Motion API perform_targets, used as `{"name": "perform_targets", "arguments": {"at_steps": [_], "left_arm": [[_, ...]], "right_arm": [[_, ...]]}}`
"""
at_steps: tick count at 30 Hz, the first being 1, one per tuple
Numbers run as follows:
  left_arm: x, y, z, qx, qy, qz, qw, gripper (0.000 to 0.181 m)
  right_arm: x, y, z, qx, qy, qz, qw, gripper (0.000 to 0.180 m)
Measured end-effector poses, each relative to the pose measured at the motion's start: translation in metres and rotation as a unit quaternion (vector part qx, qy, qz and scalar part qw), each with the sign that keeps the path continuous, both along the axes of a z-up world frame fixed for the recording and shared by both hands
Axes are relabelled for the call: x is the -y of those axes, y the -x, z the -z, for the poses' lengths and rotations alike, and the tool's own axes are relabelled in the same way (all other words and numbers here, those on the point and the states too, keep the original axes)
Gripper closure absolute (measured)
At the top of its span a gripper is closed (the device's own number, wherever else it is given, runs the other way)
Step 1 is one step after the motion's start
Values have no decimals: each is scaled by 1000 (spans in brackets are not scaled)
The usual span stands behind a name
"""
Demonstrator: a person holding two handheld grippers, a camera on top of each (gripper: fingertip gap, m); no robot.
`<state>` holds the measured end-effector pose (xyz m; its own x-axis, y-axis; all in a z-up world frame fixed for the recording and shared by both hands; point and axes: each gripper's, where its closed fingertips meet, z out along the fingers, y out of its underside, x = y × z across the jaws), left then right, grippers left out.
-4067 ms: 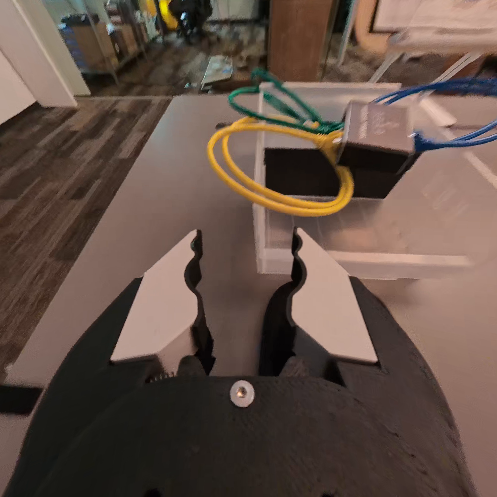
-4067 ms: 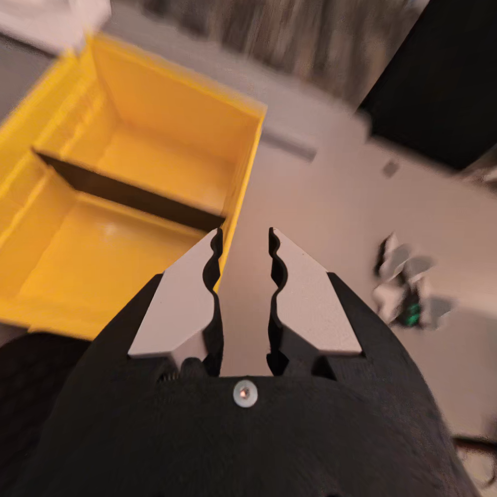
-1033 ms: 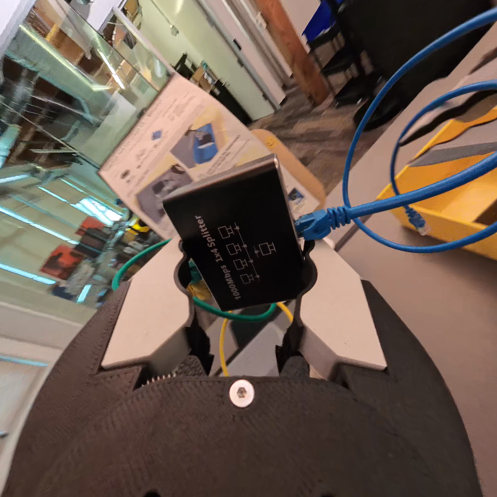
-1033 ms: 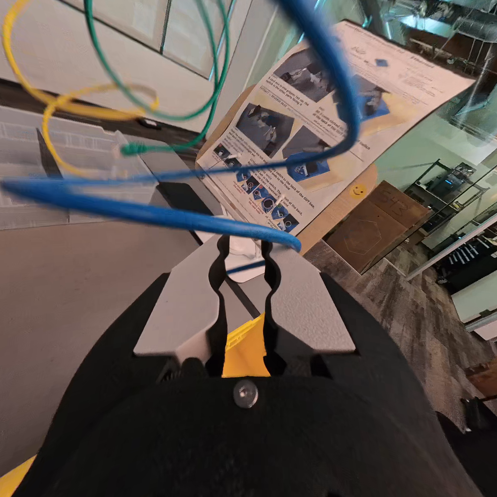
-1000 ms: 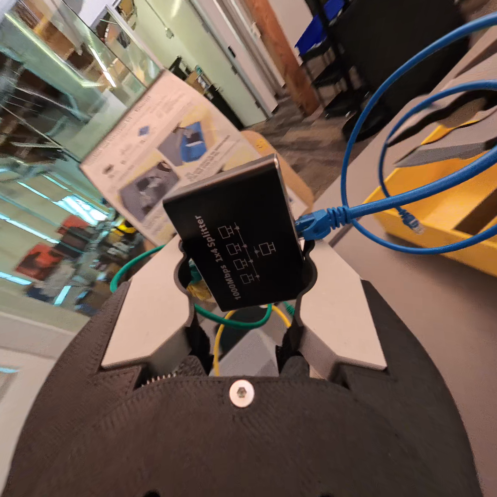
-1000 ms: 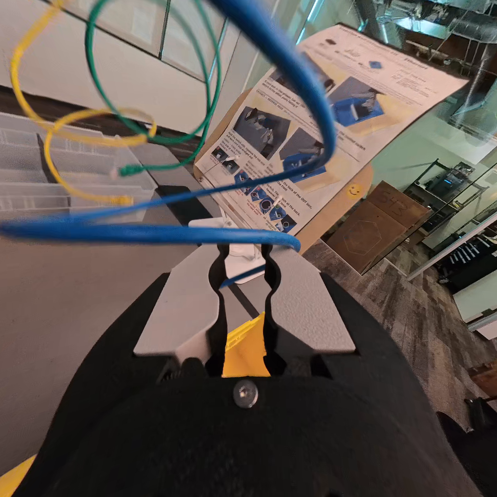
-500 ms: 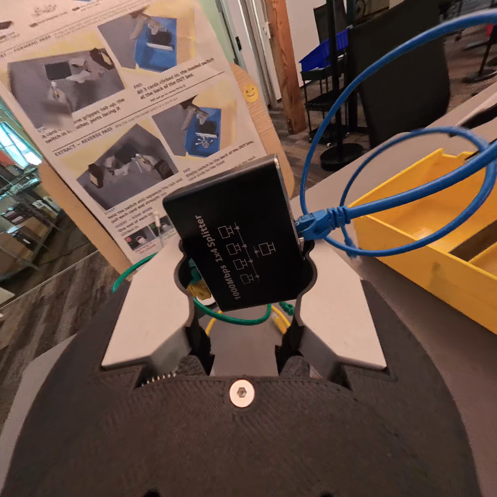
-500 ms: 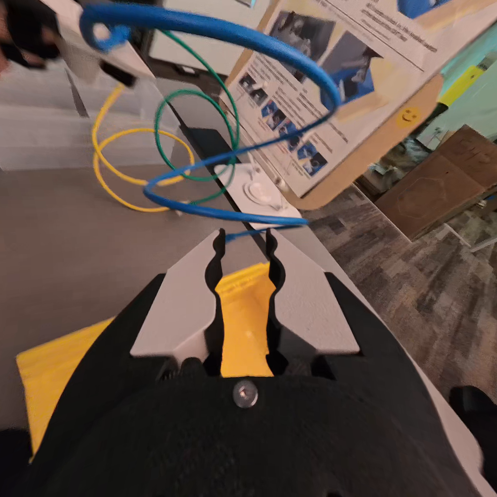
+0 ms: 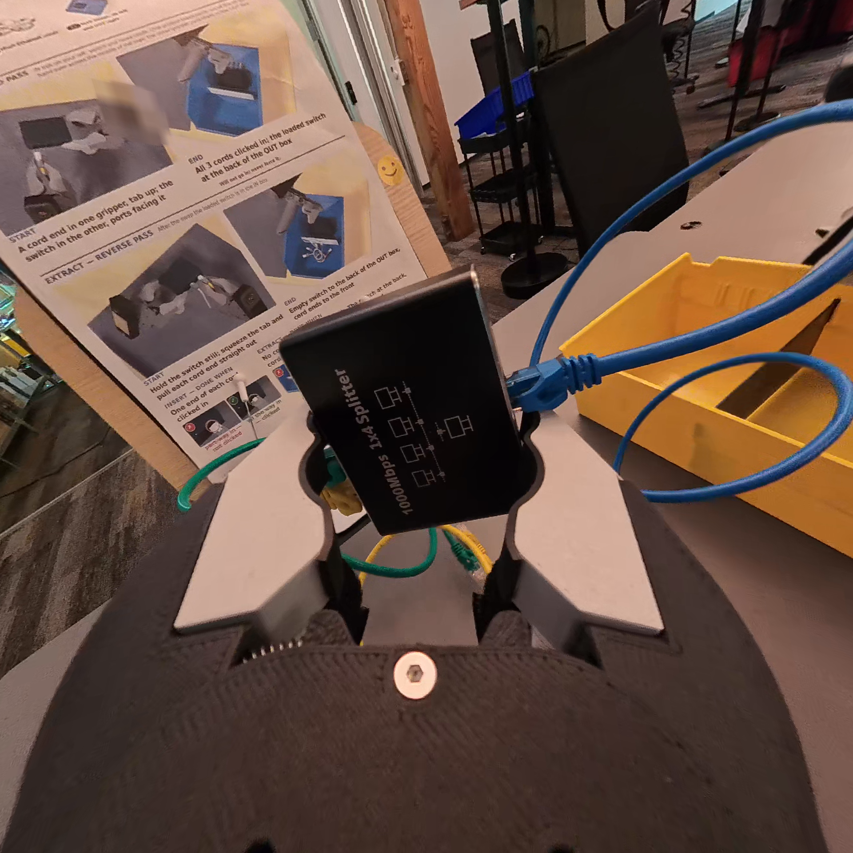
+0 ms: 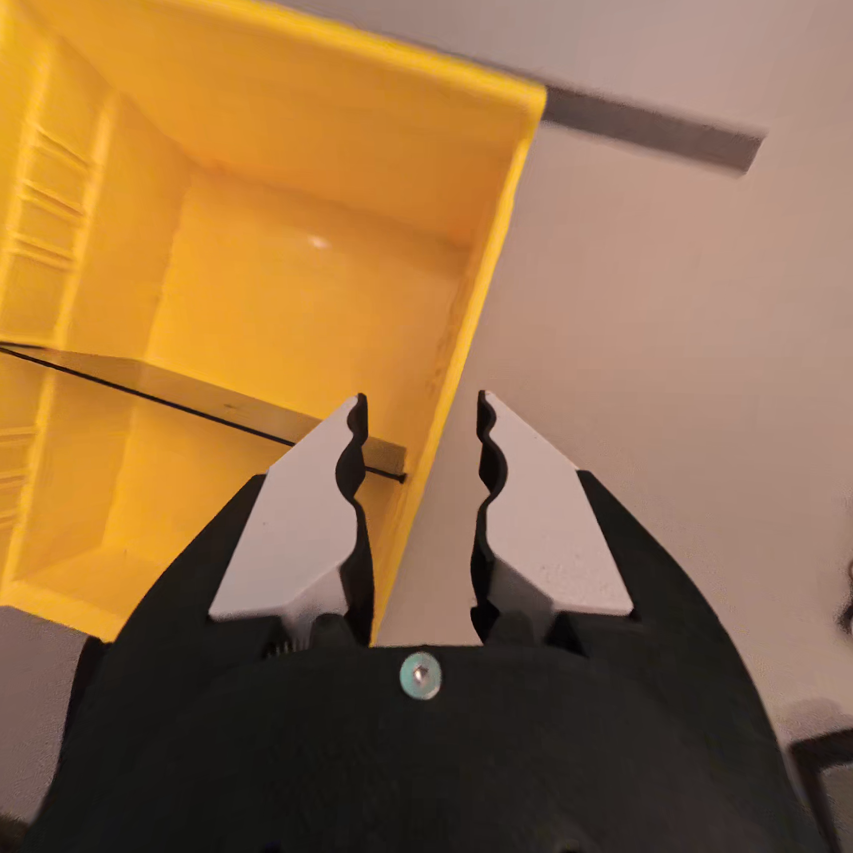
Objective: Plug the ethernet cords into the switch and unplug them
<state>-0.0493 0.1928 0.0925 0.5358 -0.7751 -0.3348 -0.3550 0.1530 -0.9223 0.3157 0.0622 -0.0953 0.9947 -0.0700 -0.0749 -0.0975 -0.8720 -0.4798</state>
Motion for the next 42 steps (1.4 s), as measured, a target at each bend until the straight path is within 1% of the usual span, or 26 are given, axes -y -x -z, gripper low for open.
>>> {"name": "perform_targets", "arguments": {"at_steps": [1,2,3,4,6,11,13,14,16,18,20,21,23,24,25,26,27,28,29,30,33,35,36,37,39,42], "left_arm": [[0,2,-1,2,1,0,1000,98],[-1,4,-2,6,4,2,1000,98],[-1,7,-3,12,6,4,1000,98],[-1,9,-5,18,8,6,1000,98],[0,13,-8,28,10,12,999,98],[3,14,-12,31,3,20,999,98],[5,12,-13,32,2,24,999,98],[6,10,-14,32,0,25,999,98],[9,8,-15,31,-3,25,999,98],[12,6,-17,25,-7,27,999,98],[16,4,-18,19,-8,27,999,98],[18,3,-18,15,-5,28,999,97],[23,-1,-16,0,-5,35,999,98],[27,-4,-13,-14,-9,42,999,98],[32,-9,-9,-36,-17,52,998,98],[36,-14,-2,-65,-25,60,996,98],[39,-19,5,-94,-34,60,993,98],[41,-24,12,-121,-42,56,990,98],[43,-29,19,-145,-51,55,987,98],[45,-36,27,-168,-57,59,982,97],[52,-50,51,-231,-70,83,967,98],[52,-54,66,-270,-76,86,956,98],[51,-56,73,-287,-79,87,951,98],[52,-57,79,-302,-82,91,945,98],[53,-61,88,-325,-89,100,936,98],[57,-66,96,-340,-95,113,929,97]], "right_arm": [[6,-4,10,-2,26,7,1000,136],[9,-4,16,-12,42,12,999,141],[8,1,18,-45,39,12,998,161],[6,0,16,-62,30,29,997,169],[3,-9,13,-77,9,58,995,175],[9,-25,11,-73,-3,86,994,175],[11,-31,5,-59,-5,95,994,156],[13,-35,-3,-45,-11,100,994,154],[10,-42,-33,-7,-63,117,991,154],[0,-41,-84,47,-158,112,980,155],[-11,-18,-150,117,-284,66,949,155],[-15,7,-183,144,-351,22,925,155],[-12,73,-246,168,-489,-65,853,154],[-5,113,-269,146,-549,-115,815,155],[3,155,-285,99,-589,-168,784,155],[10,193,-292,37,-603,-219,766,154],[14,225,-292,-26,-595,-262,760,149],[15,253,-285,-80,-568,-298,763,139],[12,273,-271,-116,-528,-324,776,133],[4,285,-255,-129,-490,-334,795,133],[-31,286,-215,-138,-420,-290,849,131],[-48,289,-185,-204,-349,-264,876,113],[-52,295,-171,-251,-309,-259,880,106],[-55,302,-159,-299,-271,-259,877,103],[-57,314,-137,-370,-204,-267,866,106],[-55,324,-104,-405,-115,-286,861,128]]}}
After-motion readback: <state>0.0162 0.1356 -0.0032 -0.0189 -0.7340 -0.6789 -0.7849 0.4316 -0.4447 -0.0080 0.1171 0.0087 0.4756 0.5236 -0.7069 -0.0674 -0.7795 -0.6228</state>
